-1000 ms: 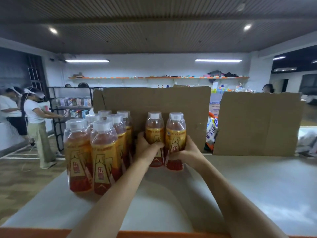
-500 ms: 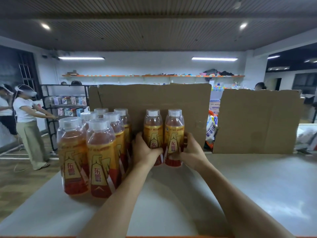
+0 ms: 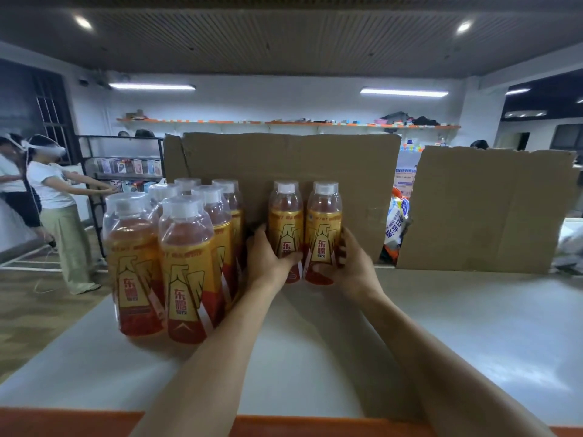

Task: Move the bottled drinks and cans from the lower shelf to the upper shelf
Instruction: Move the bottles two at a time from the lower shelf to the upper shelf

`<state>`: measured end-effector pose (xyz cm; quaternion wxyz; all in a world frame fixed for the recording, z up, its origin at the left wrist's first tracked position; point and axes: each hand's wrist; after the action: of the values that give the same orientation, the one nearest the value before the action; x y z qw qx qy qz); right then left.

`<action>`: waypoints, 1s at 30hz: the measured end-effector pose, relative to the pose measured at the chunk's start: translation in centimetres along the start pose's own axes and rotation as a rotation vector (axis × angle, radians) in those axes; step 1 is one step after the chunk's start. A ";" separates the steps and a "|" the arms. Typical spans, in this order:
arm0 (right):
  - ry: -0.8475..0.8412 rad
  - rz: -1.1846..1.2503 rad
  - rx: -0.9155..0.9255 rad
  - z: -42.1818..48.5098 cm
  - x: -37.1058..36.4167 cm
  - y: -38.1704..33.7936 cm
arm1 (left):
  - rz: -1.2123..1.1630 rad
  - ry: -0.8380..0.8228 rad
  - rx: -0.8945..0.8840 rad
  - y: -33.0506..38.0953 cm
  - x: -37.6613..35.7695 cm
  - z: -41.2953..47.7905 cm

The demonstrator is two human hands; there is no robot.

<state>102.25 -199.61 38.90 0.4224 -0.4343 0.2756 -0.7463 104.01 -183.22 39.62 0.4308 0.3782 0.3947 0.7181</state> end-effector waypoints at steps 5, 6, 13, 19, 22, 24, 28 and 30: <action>-0.036 -0.010 0.010 -0.1 -0.4 0.3 | 0.024 0.006 -0.011 0.1 -0.2 -0.1; -0.038 -0.012 0.013 0.0 -0.5 0.3 | 0.025 0.005 -0.012 0.2 -0.1 -0.2; -0.066 -0.015 0.008 0.1 -0.6 0.6 | 0.022 -0.015 -0.007 0.3 0.1 -0.6; -0.082 -0.007 0.025 0.4 -0.5 1.2 | 0.070 -0.022 -0.004 0.6 0.2 -1.0; -0.087 -0.010 0.023 0.7 -0.6 1.2 | 0.082 -0.024 -0.002 0.7 0.2 -1.0; -0.102 -0.014 0.020 0.8 -0.6 1.3 | 0.099 -0.026 0.012 0.8 0.2 -1.0; -0.103 -0.041 -0.031 0.7 0.2 1.2 | 0.134 -0.044 0.097 1.2 0.3 -1.0; -0.077 -0.085 -0.096 0.6 0.9 0.8 | 0.158 -0.054 0.157 1.5 0.4 -1.3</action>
<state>102.81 -200.82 38.96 0.3793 -0.4940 0.2760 -0.7321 102.27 -183.64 40.56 0.3524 0.4597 0.4073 0.7061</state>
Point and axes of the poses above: each hand's wrist, its own z-axis towards the middle knuckle, its own x-axis out of the back of the hand, y = z × x, and after that the axes turned 5 degrees about -z, right-handed
